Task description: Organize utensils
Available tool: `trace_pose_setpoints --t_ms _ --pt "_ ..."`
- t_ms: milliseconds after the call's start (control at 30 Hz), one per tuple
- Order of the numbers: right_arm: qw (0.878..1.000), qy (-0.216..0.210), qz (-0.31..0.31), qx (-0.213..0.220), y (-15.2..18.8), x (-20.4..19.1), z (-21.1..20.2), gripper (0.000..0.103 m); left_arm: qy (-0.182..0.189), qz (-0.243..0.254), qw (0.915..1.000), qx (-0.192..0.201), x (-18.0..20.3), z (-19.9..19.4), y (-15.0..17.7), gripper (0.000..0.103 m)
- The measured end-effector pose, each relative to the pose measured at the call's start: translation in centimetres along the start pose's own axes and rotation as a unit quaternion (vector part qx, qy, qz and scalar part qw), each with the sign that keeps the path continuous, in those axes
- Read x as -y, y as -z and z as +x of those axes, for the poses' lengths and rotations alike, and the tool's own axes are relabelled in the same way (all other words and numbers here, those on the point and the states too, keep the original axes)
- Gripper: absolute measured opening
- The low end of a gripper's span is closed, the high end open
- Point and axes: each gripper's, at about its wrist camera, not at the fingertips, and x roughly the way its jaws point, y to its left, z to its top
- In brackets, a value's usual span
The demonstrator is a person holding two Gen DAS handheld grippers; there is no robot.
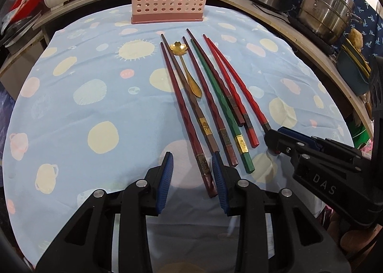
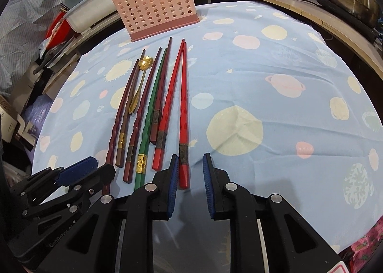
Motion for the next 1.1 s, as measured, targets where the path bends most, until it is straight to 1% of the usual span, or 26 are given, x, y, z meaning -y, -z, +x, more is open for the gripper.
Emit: trace_pose_setpoints --t_ms 33,100,133,300,333,433,533,700,867,1100 --pt "1.000 0.001 0.000 0.001 0.0 0.0 0.0 0.018 0.000 0.001 1.0000 0.000 0.0 0.0 0.0 0.027" --pt "1.000 0.003 -0.002 0.002 -0.2 -0.1 0.1 0.018 0.005 0.003 1.0000 -0.002 0.0 0.0 0.0 0.012" --pt "1.000 0.005 -0.004 0.003 -0.2 -0.2 0.2 0.018 0.006 0.005 1.0000 -0.003 0.1 0.0 0.1 0.011" --pt "1.000 0.013 -0.013 0.005 -0.3 -0.5 0.3 0.018 0.007 0.008 0.9999 -0.003 0.2 -0.1 0.2 0.011" --pt "1.000 0.016 -0.016 0.006 -0.3 -0.6 0.3 0.017 0.007 0.007 0.9999 -0.003 0.2 -0.1 0.3 0.011" --pt "1.000 0.014 -0.014 0.006 -0.2 -0.5 0.1 0.008 0.007 0.001 1.0000 -0.002 -0.1 -0.4 0.3 0.010" --pt "1.000 0.010 -0.007 0.007 -0.1 -0.2 -0.3 0.008 0.008 -0.005 0.9999 0.004 -0.5 -1.1 0.3 0.009" --pt "1.000 0.003 0.002 0.021 -0.2 0.0 -1.8 0.007 0.009 -0.017 0.9995 0.023 -1.5 -2.8 -0.1 0.009" --pt "0.999 -0.002 0.009 0.045 -0.8 0.3 -3.7 0.007 0.007 -0.025 0.9986 0.045 -2.1 -4.7 -0.6 0.009" --pt "0.996 -0.014 0.023 0.083 -2.2 0.8 -6.9 0.007 0.006 -0.033 0.9955 0.089 -2.8 -8.2 -1.9 0.008"
